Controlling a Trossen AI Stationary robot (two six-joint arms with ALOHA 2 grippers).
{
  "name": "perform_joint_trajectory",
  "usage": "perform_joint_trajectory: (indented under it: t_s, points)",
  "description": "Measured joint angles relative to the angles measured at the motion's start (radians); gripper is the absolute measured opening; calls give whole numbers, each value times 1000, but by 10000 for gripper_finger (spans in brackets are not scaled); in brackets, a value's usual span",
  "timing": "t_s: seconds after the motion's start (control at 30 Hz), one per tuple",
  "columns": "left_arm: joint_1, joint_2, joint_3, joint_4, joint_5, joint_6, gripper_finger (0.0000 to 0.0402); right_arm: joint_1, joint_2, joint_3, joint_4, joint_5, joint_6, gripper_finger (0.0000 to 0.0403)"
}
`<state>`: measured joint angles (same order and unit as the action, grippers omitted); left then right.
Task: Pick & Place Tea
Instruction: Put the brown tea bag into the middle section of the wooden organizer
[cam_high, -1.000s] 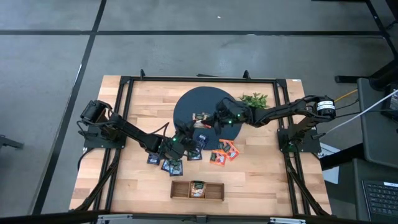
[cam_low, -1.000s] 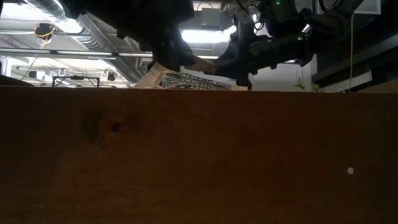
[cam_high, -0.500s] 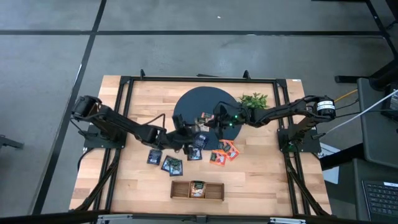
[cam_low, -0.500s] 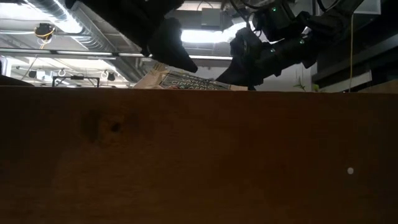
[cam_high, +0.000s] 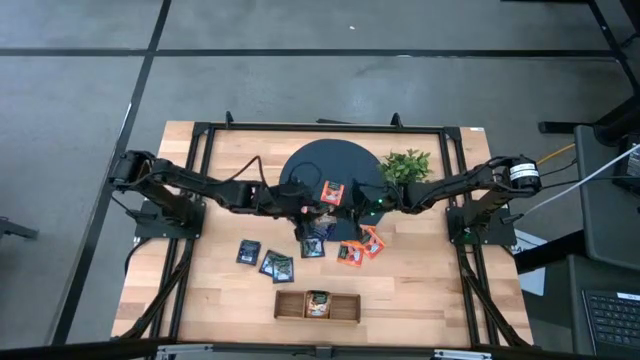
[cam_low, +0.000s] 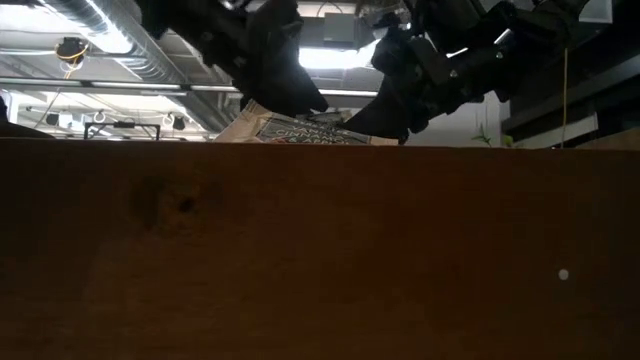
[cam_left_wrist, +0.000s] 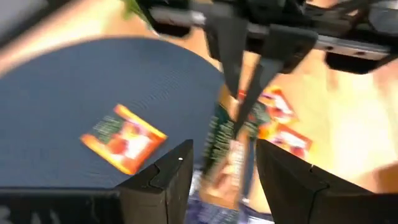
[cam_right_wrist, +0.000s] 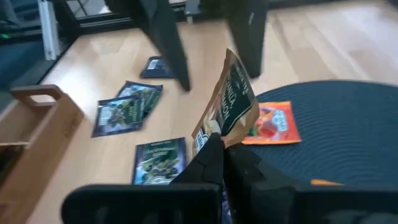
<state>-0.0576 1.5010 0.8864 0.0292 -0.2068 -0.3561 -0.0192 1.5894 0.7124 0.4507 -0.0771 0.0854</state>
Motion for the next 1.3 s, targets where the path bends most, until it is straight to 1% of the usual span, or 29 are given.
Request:
perform_joint_trajectory:
  t_s: [0.03,0.1,0.3,0.4,0.5,0.7,0.9,1.07,1.13,1.3]
  points:
    - [8,2,0,-6,29,-10,169,4,0,0,5,4,-14,4]
    - [20,3,0,-7,54,-20,169,11,0,0,16,5,-29,5]
    - [23,3,0,-3,47,3,168,15,0,0,21,5,-38,5]
    - [23,3,0,-3,47,4,157,16,0,0,22,5,-39,5]
    - [23,3,0,-2,46,5,133,16,0,0,22,5,-40,5]
    - [22,3,0,13,79,11,68,16,0,0,23,5,-42,5]
    - [20,3,0,13,80,39,8,16,0,0,23,5,-42,5]
    - [20,3,0,13,85,47,4,16,0,0,23,5,-37,7]
    - [20,3,0,13,106,47,4,16,0,0,22,5,-35,12]
    - [6,3,0,12,118,47,3,16,0,0,23,5,53,41]
